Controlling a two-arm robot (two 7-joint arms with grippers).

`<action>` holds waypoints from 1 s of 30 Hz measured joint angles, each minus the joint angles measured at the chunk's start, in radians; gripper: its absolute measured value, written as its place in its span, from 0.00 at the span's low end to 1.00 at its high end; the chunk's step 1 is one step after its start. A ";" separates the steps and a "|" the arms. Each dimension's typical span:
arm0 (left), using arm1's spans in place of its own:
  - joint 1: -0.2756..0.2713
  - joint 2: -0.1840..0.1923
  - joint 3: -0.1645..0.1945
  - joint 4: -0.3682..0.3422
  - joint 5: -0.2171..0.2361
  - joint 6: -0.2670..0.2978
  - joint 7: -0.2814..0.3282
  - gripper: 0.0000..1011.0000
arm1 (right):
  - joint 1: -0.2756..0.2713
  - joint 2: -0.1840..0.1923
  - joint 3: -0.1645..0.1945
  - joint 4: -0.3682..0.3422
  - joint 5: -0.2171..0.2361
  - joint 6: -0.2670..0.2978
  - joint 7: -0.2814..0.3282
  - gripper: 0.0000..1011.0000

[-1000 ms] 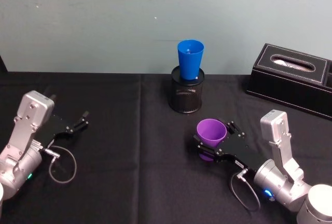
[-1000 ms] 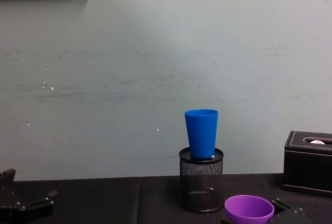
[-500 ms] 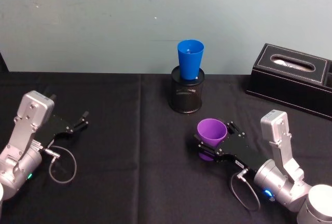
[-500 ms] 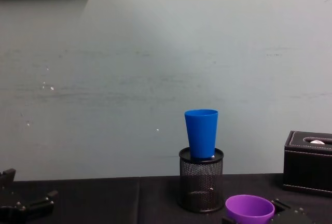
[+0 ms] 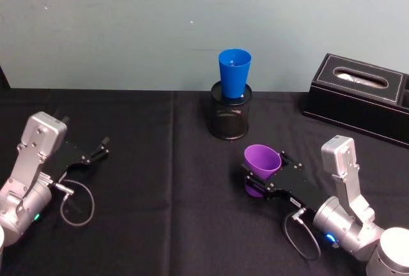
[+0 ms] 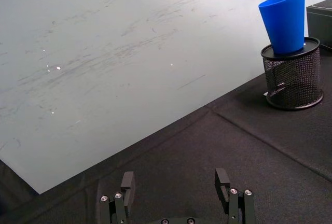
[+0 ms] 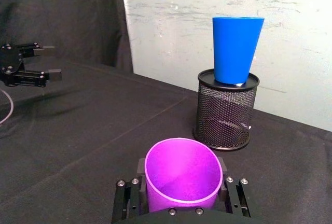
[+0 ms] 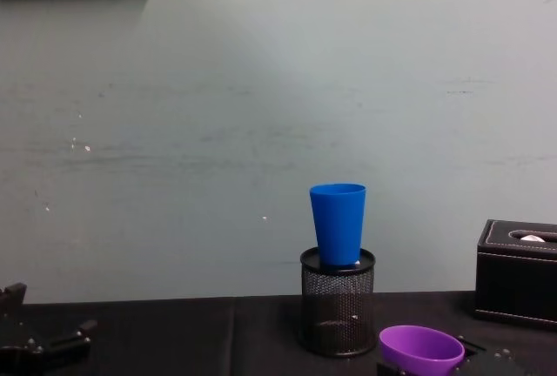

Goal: Pick up one cup with a gripper and tap it against the other cup.

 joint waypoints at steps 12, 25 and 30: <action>0.000 0.000 0.000 0.000 0.000 0.000 0.000 1.00 | 0.000 0.000 0.000 0.000 0.000 0.000 0.000 0.73; 0.000 0.000 0.000 0.000 0.000 0.000 0.000 1.00 | 0.000 0.000 0.000 0.000 0.000 0.000 0.000 0.73; 0.000 0.000 0.000 0.000 0.000 0.000 0.000 1.00 | 0.000 0.000 0.000 0.000 0.000 0.000 0.000 0.73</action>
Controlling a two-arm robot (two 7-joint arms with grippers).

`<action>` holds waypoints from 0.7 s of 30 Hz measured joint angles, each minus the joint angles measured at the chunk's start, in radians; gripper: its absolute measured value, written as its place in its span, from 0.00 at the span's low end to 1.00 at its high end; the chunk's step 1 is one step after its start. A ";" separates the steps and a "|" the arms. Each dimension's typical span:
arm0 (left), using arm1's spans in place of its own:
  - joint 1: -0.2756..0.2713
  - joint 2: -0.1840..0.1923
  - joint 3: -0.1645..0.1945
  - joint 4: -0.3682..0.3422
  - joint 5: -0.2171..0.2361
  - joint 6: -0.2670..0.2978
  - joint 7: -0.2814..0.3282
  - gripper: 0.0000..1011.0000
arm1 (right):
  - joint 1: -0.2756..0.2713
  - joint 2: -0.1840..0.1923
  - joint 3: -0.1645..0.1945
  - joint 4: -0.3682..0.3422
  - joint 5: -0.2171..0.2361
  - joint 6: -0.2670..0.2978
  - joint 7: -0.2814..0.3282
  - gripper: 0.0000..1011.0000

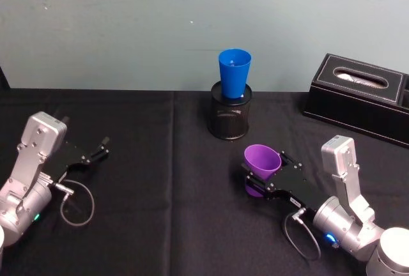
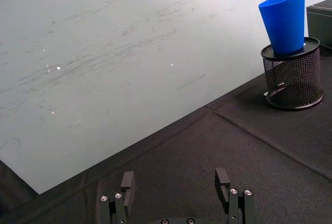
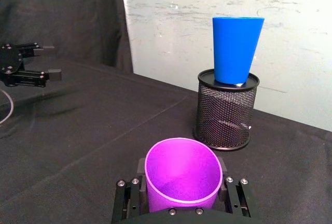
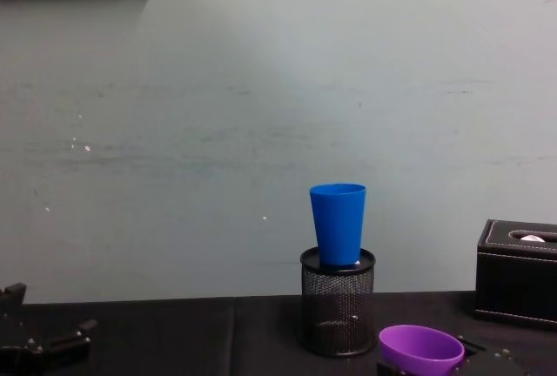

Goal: Pick up one cup with a gripper and tap it against the other cup.

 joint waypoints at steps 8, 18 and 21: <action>0.000 0.000 0.000 0.000 0.000 0.000 0.000 1.00 | -0.001 0.001 -0.003 -0.001 -0.015 -0.024 -0.003 0.73; 0.000 0.000 0.000 0.000 0.000 0.000 0.000 1.00 | -0.010 -0.003 0.009 -0.001 -0.024 -0.085 -0.004 0.73; 0.000 0.000 0.000 0.000 0.000 0.000 0.000 1.00 | -0.012 -0.006 0.013 -0.001 -0.025 -0.098 -0.004 0.73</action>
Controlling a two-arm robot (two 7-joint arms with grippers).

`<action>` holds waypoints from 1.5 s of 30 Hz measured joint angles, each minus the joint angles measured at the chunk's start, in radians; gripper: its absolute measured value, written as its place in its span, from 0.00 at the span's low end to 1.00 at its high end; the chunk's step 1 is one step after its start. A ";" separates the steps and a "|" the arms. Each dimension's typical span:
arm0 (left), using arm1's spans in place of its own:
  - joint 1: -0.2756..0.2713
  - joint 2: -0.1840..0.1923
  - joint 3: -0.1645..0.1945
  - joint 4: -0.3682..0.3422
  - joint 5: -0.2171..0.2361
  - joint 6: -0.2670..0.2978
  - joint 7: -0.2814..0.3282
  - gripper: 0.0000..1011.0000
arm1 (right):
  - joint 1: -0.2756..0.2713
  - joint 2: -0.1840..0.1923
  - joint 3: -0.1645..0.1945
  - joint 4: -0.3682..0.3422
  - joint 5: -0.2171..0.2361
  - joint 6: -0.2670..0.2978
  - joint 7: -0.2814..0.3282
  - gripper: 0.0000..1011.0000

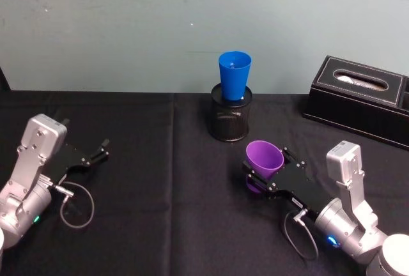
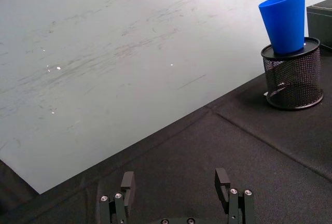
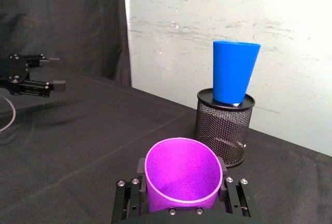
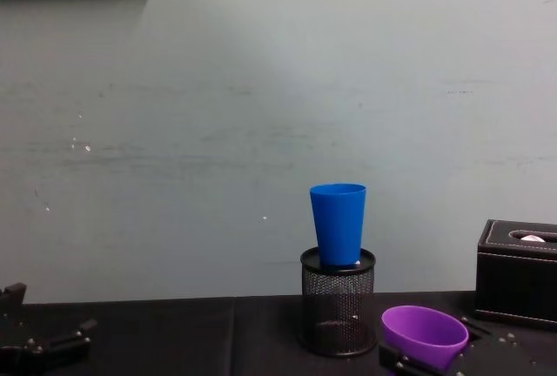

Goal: Pick up one cup with a gripper and tap it against the other cup.

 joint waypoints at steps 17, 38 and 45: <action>0.000 0.000 0.000 0.000 0.000 0.000 0.000 1.00 | -0.007 -0.005 0.015 -0.010 -0.010 -0.008 -0.003 0.73; 0.000 0.000 0.000 0.000 0.000 0.000 0.000 1.00 | 0.005 0.003 0.032 -0.090 -0.027 0.057 -0.049 0.73; 0.000 0.000 0.000 0.000 0.000 0.000 0.000 1.00 | 0.014 -0.005 0.042 -0.126 -0.045 0.084 -0.085 0.73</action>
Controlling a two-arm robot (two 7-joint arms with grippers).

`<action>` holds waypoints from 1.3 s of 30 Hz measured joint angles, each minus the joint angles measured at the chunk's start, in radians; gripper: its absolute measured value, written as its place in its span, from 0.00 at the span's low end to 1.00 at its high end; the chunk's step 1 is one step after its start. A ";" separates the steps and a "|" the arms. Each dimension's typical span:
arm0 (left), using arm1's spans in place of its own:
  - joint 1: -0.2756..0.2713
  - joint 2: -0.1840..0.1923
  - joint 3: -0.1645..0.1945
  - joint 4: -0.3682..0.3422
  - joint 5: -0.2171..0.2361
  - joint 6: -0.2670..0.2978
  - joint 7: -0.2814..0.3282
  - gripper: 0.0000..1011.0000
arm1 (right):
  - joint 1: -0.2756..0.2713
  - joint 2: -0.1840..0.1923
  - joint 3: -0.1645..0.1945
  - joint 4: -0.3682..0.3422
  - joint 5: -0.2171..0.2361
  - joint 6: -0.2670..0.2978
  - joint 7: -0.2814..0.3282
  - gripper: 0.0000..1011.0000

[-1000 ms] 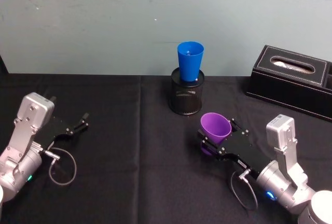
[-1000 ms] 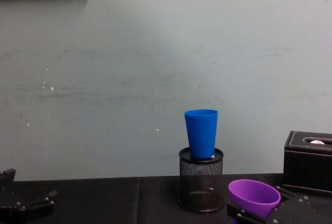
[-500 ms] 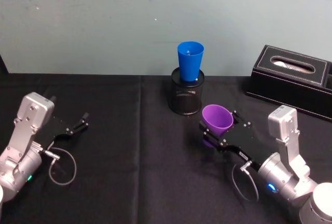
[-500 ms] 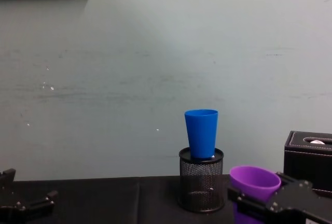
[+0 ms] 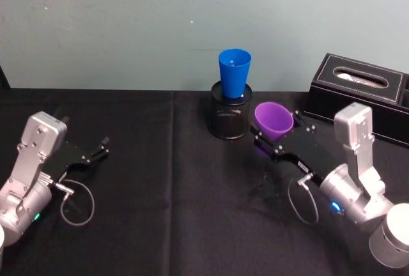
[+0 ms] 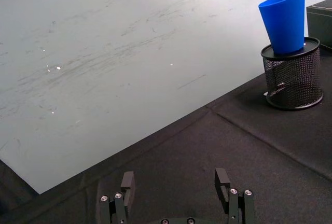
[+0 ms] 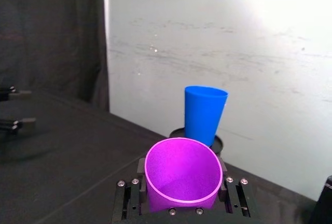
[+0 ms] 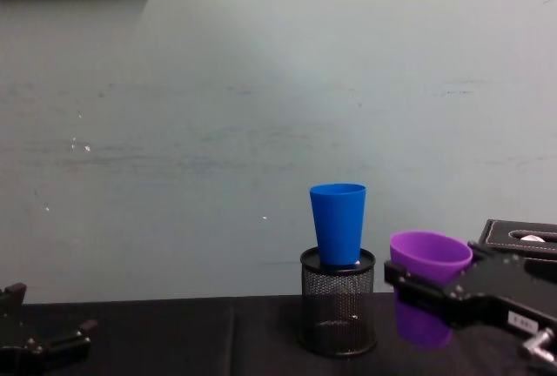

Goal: Pick up one cup with a gripper and tap it against the other cup.

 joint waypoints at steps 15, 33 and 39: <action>0.000 0.000 0.000 0.000 0.000 0.000 0.000 1.00 | 0.015 -0.035 0.008 -0.055 -0.066 0.092 -0.096 0.73; 0.000 0.000 0.000 0.000 0.000 0.000 0.000 1.00 | 0.025 -0.063 0.028 -0.070 -0.094 0.095 -0.116 0.73; 0.000 0.000 0.000 0.000 0.000 0.000 0.000 1.00 | 0.024 -0.068 0.035 -0.067 -0.084 0.086 -0.108 0.73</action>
